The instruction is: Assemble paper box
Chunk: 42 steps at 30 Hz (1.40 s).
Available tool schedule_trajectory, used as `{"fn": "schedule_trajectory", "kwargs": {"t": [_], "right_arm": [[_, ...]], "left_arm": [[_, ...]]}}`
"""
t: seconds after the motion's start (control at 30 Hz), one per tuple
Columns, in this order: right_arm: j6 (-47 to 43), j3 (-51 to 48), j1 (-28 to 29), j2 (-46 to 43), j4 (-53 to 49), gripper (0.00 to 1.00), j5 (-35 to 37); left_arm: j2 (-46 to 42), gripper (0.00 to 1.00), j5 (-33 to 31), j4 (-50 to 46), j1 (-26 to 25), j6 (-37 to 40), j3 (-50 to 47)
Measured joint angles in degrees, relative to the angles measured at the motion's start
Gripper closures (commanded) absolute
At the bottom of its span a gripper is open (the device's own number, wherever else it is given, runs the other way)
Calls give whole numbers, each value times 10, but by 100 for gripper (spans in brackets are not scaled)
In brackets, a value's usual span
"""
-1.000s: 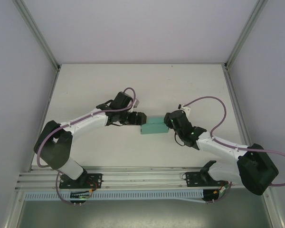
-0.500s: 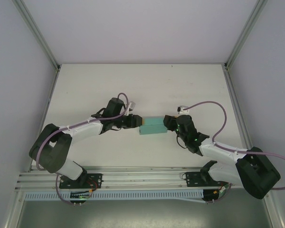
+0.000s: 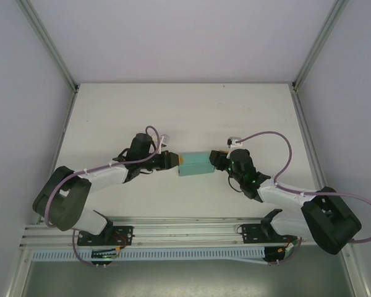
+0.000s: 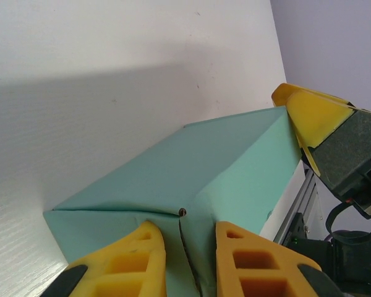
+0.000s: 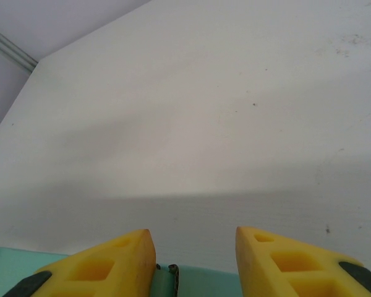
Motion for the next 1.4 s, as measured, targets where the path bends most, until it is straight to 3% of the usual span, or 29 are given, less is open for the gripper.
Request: {"fn": "schedule_trajectory", "kwargs": {"t": [0.03, 0.2, 0.3, 0.57, 0.67, 0.9, 1.07, 1.13, 1.23, 1.33, 1.4], "right_arm": [[-2, -1, 0, 0, 3, 60, -3], [-7, -2, 0, -5, 1, 61, -3], [-6, 5, 0, -16, -24, 62, -3], [0, 27, 0, -24, -76, 63, -3], [2, 28, 0, -24, -81, 63, -3], [9, 31, 0, -24, -85, 63, -3], [10, 31, 0, -24, -87, 63, -3], [11, 31, 0, -24, -87, 63, -3], [11, 33, 1, -24, -90, 63, -3], [11, 34, 0, -24, -92, 63, -2], [14, 34, -1, -24, -95, 63, 3]], "left_arm": [[-2, 64, 0, 3, 0, 0, -3], [-3, 52, 18, -5, 1, 9, -7], [-2, 41, 26, -41, 0, 20, 10], [-1, 26, 26, -162, -8, 46, 83], [-17, 25, 4, -191, -8, 50, 91], [-87, 28, -50, -234, -5, 52, 66], [-82, 40, -40, -231, -4, 46, 47], [-69, 50, -30, -223, -4, 44, 41], [-52, 54, -6, -195, -2, 44, 39], [-24, 71, 35, -166, 1, 44, 39], [-9, 87, 63, -151, 3, 50, 47]]}}
